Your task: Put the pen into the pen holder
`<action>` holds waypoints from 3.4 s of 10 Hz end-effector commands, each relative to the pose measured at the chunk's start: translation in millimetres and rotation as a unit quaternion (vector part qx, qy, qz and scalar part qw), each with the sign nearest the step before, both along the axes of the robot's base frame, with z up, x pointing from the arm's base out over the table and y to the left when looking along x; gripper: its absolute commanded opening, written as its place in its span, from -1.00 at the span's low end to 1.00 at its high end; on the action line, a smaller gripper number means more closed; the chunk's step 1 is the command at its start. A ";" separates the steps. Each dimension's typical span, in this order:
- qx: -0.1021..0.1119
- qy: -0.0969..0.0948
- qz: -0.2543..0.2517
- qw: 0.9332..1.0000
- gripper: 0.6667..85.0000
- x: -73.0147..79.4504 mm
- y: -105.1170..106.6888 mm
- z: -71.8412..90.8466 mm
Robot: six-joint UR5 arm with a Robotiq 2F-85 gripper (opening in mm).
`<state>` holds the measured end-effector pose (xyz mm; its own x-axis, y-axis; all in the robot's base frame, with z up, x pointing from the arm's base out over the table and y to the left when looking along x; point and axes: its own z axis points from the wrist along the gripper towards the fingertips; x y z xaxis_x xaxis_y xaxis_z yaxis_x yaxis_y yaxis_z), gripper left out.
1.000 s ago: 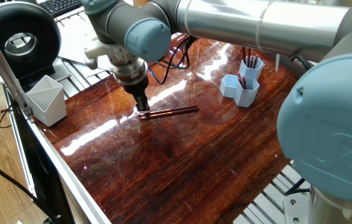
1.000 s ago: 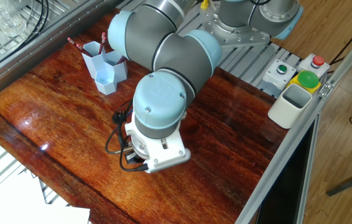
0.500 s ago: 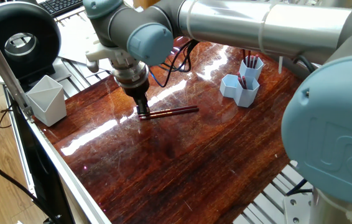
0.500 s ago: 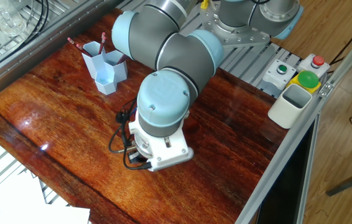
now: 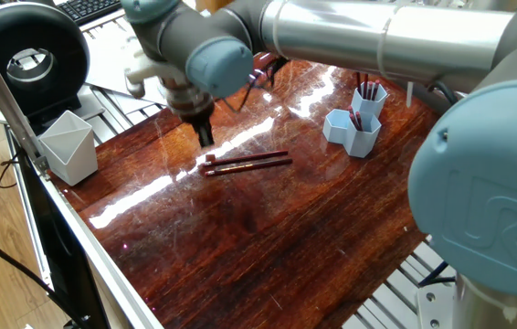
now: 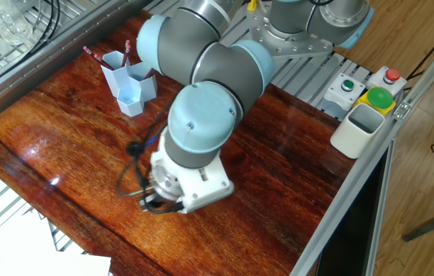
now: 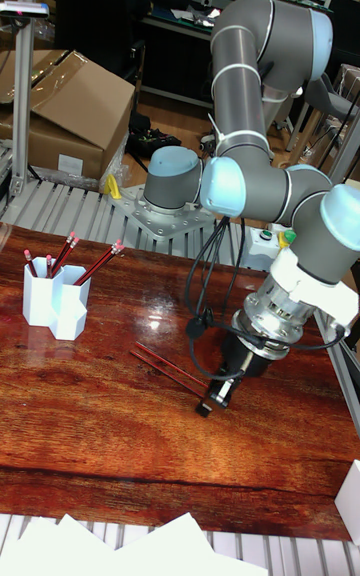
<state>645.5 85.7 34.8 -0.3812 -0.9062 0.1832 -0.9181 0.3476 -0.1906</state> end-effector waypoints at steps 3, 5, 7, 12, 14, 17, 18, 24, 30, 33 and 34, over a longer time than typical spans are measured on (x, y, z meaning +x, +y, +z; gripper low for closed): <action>0.045 0.034 -0.043 0.997 -0.99 -24.6 12.3 -7.9; 0.026 0.057 -0.065 0.996 -0.99 -48.4 11.0 -17.1; -0.021 0.081 -0.083 0.993 -0.85 -61.4 -5.7 -5.2; -0.073 0.099 -0.099 0.988 -0.25 -51.2 14.1 11.4; -0.087 0.098 -0.084 0.988 -0.08 -42.0 16.1 12.6; -0.123 0.121 -0.055 0.983 0.30 -33.8 -6.9 17.6; -0.127 0.127 -0.054 0.982 0.36 -34.8 -14.7 17.3; -0.103 0.150 -0.080 0.980 0.83 -62.2 -11.8 -9.3; -0.096 0.159 -0.089 0.979 1.00 -68.2 -6.6 -2.7; -0.094 0.154 -0.098 0.979 0.84 -67.7 -5.5 -9.0; -0.093 0.151 -0.098 0.979 0.79 -66.5 -5.0 -11.2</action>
<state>579.1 77.6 27.4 -0.4325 -0.7624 0.4814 -0.8692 0.4945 0.0024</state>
